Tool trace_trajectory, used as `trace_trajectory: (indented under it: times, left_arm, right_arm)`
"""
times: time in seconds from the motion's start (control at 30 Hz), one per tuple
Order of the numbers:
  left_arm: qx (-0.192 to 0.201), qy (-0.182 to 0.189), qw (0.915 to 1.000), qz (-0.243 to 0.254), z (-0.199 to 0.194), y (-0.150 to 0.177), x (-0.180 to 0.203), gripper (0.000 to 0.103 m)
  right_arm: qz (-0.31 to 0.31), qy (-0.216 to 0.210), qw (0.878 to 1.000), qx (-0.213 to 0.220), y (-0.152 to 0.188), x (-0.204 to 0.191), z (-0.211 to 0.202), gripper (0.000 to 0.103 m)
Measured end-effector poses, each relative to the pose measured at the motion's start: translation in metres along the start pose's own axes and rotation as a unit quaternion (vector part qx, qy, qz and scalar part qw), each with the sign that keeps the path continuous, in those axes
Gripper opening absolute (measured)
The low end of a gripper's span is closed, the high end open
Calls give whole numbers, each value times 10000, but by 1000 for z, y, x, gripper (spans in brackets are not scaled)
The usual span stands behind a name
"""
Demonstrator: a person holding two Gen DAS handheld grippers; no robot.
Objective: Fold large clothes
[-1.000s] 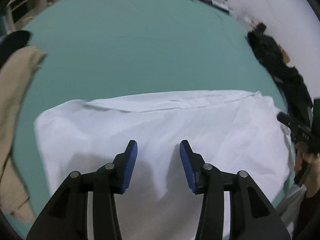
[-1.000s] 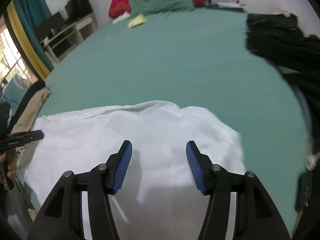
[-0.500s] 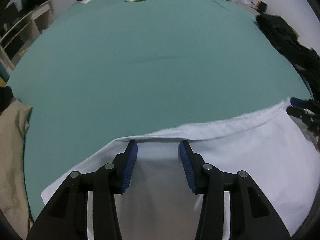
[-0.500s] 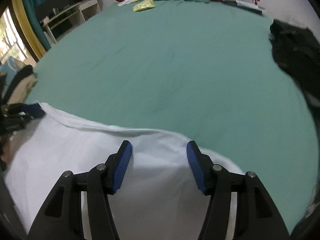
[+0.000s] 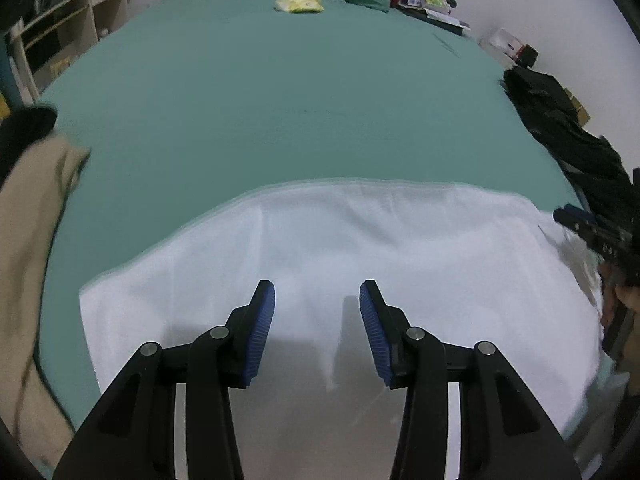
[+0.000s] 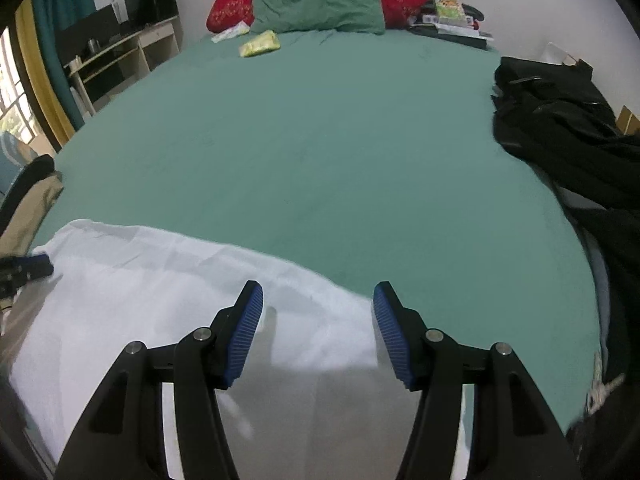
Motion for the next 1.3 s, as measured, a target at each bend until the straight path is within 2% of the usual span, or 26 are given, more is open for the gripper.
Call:
trace_trajectory:
  times: [0.17,0.23,0.33,0.57,0.7,0.83,1.03,1.2,1.3]
  left_arm:
    - [-192,-79,9994,-276,-17,51,-2,47]
    - [-127,-209,9994,-253,-26,67,2,47]
    - [-7,-407,9990,-164,-41,82,2,47]
    - [168,-457,9982,-340,-75,101,-14,47]
    - [435,-400,9971,-475,-97,112,-13,47]
    - [564,-331,9962,-571,-105,116,1,47]
    - [487,-106,9982,-338,-104,121,28,47]
    - [549,-6,9981,-265,-103,110,42,47]
    - [655,66,9977,-150,-100,97,52,47]
  right_arm:
    - [207,-104,9997,-20,23,-3,-37,61]
    - [344,-202,9992,31,41,-7,-57,71]
    - [626,-292,9976,91,67,0,-80,81]
    - [1513,99,9882,205,131,22,-139,84]
    - [2070,44,9781,212,159,27,-158,85]
    - [2295,-133,9731,115,167,25,-155,85]
    - [2609,-392,9645,-119,175,24,-135,85]
    - [2846,-537,9571,-21,170,33,-125,85]
    - [2808,-592,9579,121,162,34,-117,89]
Point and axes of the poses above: each gripper's, at about its wrist camera, not at the fingertips, and z roughly the way its jaws point, x to its right, y to its underside, the point moved 5 cm from there along z, roughly the way its jaws point, and after that the axes turned 7 degrees about x, right-handed, at the moved point
